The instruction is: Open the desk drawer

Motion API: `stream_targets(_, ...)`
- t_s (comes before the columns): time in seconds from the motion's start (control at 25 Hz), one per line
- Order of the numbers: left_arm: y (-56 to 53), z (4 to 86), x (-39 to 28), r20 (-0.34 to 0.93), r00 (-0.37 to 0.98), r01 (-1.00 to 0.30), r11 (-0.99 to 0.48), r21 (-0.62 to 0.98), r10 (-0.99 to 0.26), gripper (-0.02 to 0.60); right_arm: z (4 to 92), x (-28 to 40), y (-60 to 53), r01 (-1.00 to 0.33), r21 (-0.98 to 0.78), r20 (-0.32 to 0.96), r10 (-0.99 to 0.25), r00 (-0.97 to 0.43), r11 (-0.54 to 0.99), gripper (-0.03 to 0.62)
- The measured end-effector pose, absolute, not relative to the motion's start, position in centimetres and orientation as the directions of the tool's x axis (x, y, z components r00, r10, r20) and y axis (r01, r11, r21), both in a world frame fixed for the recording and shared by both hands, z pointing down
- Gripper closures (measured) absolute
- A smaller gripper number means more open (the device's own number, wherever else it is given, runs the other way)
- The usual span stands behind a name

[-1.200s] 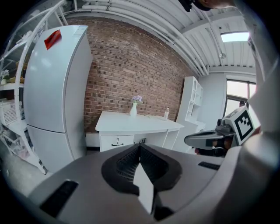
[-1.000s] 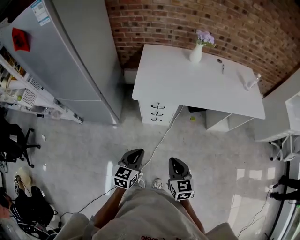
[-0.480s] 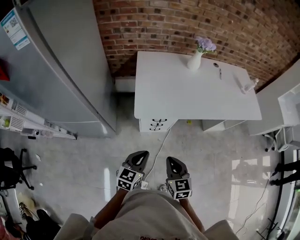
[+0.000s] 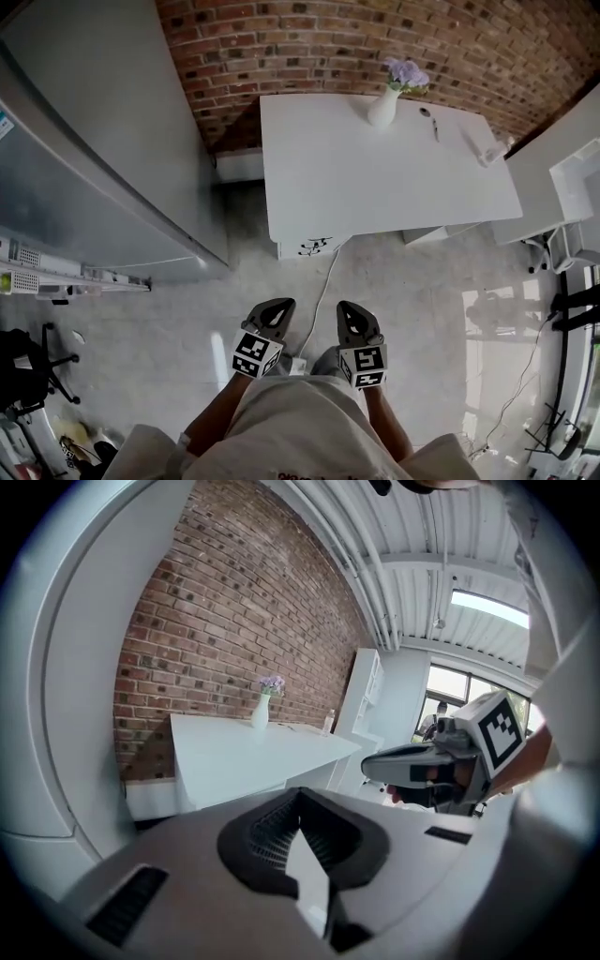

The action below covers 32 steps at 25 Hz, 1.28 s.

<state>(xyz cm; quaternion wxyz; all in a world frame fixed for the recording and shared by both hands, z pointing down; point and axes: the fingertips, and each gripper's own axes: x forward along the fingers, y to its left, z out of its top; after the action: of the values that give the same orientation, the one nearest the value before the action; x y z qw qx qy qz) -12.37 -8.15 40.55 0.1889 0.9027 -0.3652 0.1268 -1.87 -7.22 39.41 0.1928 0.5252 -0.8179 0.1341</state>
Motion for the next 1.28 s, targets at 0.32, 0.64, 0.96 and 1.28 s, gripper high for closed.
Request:
stream_targets(0.32,-9.0,41.8,-10.5,0.393,0.677,-0.729,-0.639,0.246,-0.622,0.571,41.5,-0.7,-7.2,-0.905,-0.103,0.474,-0.780,-0.409,0.412,0.577)
stream_targets(0.64,-9.9,42.9,-6.5,0.420,0.581,-0.812,-0.526,0.252,-0.697,0.571,41.6,2.5,-9.6,-0.861,-0.146,0.437,-0.750,-0.497,0.486,0.576)
stream_targets(0.96,-10.3,44.5,-5.6,0.440,0.553,-0.833,-0.491,0.257,-0.707,0.571,43.9,5.1,-11.4,-0.851,-0.120,0.468,-0.727,-0.503,0.512,0.576)
stream_targets(1.28,-10.8,48.6,-5.2,0.457,0.582,-0.812,-0.513,0.277,-0.673,0.571,48.7,5.4,-11.5,-0.863,-0.124,0.515,-0.712,-0.477,0.489,0.577)
